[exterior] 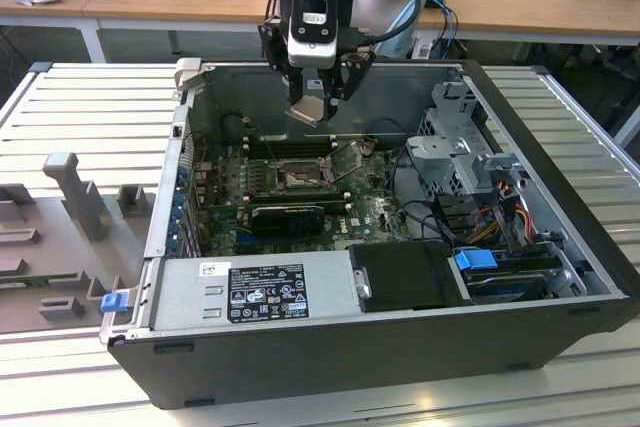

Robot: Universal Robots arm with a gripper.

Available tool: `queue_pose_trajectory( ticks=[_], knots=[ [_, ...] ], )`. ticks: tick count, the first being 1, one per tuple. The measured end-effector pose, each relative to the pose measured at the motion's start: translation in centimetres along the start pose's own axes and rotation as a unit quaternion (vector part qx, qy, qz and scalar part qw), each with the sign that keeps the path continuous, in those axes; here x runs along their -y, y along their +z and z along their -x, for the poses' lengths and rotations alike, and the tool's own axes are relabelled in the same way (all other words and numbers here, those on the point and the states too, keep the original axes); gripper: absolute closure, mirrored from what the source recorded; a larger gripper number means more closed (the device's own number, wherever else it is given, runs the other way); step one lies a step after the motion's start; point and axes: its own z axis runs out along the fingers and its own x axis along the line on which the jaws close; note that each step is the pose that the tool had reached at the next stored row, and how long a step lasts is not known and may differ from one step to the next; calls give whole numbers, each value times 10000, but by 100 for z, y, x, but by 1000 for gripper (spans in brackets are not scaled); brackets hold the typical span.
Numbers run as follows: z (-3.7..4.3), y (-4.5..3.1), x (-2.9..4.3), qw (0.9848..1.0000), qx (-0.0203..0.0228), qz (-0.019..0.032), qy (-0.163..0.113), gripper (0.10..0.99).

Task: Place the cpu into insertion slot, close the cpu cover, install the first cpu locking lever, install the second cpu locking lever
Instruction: 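Place the cpu into insertion slot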

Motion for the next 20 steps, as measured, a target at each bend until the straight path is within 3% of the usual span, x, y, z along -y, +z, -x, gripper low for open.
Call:
queue_pose_trajectory(
  ticks=[20],
  knots=[
    [0,21,2,9992,35,8,396,553]
  ],
)
